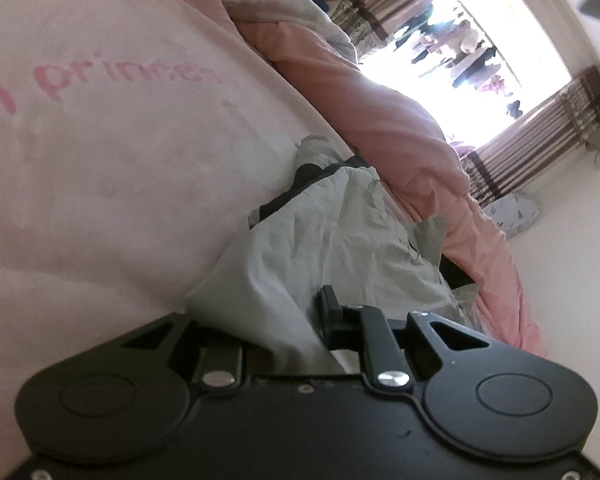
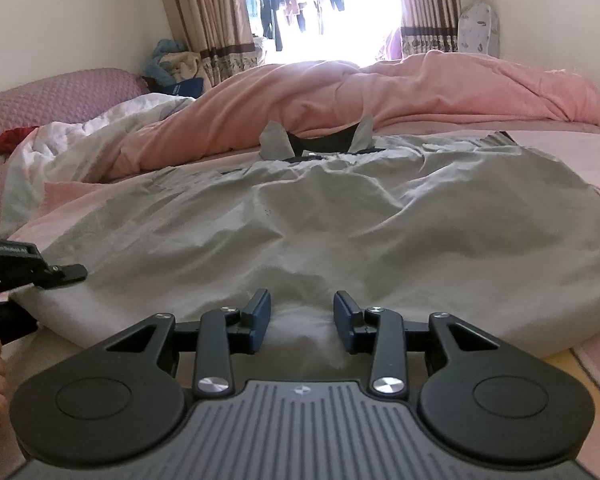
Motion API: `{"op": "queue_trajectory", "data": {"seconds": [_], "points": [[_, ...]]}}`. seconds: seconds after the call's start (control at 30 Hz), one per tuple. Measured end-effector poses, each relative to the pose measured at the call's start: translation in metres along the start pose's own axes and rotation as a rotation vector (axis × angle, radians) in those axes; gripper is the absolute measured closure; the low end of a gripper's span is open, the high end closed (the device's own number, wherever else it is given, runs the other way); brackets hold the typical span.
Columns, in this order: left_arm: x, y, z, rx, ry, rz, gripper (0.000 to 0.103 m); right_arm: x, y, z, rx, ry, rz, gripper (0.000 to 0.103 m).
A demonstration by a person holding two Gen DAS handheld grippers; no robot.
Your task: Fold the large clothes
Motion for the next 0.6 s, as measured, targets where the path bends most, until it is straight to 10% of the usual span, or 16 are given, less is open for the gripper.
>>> {"op": "queue_trajectory", "data": {"seconds": [0.6], "points": [[-0.050,0.001,0.010,-0.023,-0.146,-0.094,0.098,-0.058,0.003,-0.009,0.023,-0.080,-0.170,0.059]]}}
Point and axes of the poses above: each gripper's, at about its wrist camera, not at the fingertips, and y roughly against the way its jaws point, x to its left, z to its top, the point moved 7 cm from there along -y, roughly the way its jaws point, and after that the axes turned 10 degrees about -x, right-handed, at the moved point
